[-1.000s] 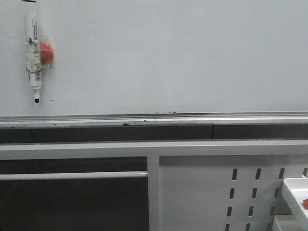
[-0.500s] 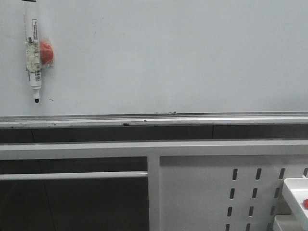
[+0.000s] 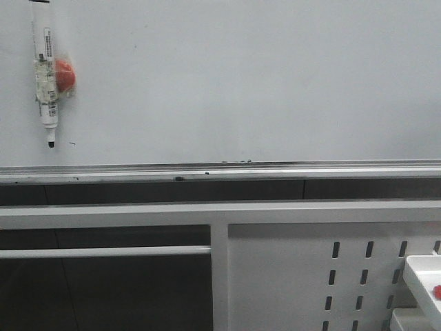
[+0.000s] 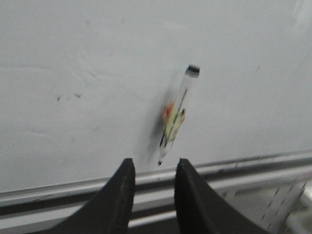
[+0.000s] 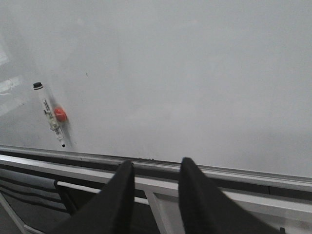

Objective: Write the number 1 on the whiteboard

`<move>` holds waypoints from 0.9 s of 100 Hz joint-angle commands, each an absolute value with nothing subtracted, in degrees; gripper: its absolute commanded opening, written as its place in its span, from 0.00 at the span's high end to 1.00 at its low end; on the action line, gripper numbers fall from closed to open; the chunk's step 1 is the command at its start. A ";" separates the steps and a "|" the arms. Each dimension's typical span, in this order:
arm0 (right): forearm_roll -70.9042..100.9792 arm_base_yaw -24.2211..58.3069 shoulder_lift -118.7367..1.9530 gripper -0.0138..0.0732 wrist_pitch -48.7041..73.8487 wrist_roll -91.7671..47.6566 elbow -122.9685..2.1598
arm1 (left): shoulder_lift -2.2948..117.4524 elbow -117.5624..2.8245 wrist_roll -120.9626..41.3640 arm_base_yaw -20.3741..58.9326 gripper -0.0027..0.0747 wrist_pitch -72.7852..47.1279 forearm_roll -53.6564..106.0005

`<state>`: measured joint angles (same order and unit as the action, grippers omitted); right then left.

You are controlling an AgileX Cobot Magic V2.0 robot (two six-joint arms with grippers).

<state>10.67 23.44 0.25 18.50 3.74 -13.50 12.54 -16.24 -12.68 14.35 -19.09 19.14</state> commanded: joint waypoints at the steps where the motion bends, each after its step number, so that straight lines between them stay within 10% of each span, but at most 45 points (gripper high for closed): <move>1: 8.94 23.09 -2.41 0.57 15.92 3.02 -15.84 | 20.43 -20.42 -13.28 14.29 0.56 -18.03 14.57; 90: 8.94 23.09 -5.93 0.57 15.18 3.02 -15.84 | 60.93 -22.69 -12.97 32.46 0.49 27.27 22.36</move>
<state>9.63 23.44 -4.71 19.88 3.63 -13.97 59.11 -20.39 -13.14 32.04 19.61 20.83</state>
